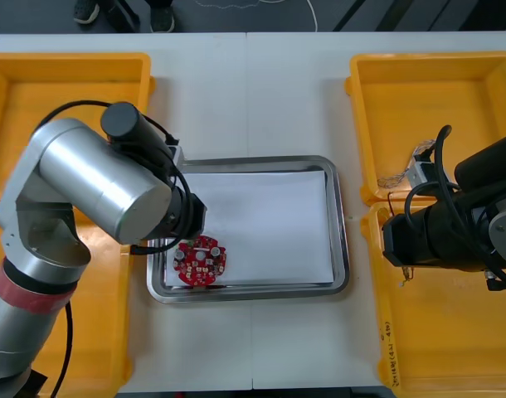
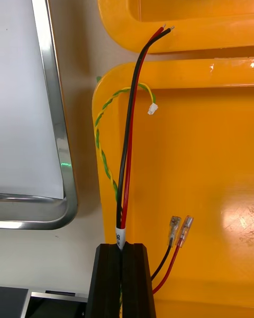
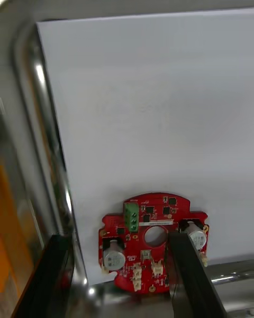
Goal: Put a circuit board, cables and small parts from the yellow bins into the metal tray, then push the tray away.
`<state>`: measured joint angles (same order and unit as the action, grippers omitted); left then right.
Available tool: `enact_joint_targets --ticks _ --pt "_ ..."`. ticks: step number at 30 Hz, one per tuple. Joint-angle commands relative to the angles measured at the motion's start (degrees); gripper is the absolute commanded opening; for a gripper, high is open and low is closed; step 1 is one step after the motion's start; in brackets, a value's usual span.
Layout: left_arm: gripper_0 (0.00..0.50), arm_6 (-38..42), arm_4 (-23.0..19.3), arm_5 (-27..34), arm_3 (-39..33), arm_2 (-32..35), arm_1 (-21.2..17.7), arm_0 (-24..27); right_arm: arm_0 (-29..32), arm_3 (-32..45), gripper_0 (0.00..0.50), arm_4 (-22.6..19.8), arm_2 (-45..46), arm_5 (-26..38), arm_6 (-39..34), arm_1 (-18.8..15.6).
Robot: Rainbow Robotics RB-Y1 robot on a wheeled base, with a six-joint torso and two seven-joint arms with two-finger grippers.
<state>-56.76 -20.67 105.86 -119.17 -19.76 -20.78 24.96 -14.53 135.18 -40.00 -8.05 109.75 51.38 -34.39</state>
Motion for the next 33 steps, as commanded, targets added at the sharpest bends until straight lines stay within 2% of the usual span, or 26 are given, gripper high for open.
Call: enact_joint_targets --ticks 1,10,19,24,29,33 --pt "0.5 -6.3 -1.4 4.0 -4.2 4.9 1.4 2.7 -0.9 0.3 0.0 -0.8 1.5 0.2 4.4 0.5" --pt "0.5 -5.5 -6.7 4.1 -5.3 11.9 -0.6 8.1 -3.2 0.3 0.0 -0.3 -1.5 0.2 5.4 0.5" --pt "0.5 -4.3 -10.4 4.1 -4.0 17.6 -5.8 10.8 -8.3 0.3 0.0 0.2 -6.5 0.2 7.6 1.3" --pt "0.5 -4.3 -13.8 4.1 0.4 19.3 -9.8 13.5 -11.0 0.3 0.0 1.7 -10.4 0.2 9.2 2.2" --pt "0.5 -4.9 -16.9 4.1 7.5 19.8 -15.2 17.4 -14.3 0.3 0.0 5.0 -15.5 0.2 16.4 2.6" --pt "0.5 -5.8 -18.0 4.1 12.2 20.4 -17.5 19.7 -16.2 0.3 0.0 7.0 -18.3 0.2 20.8 3.5"
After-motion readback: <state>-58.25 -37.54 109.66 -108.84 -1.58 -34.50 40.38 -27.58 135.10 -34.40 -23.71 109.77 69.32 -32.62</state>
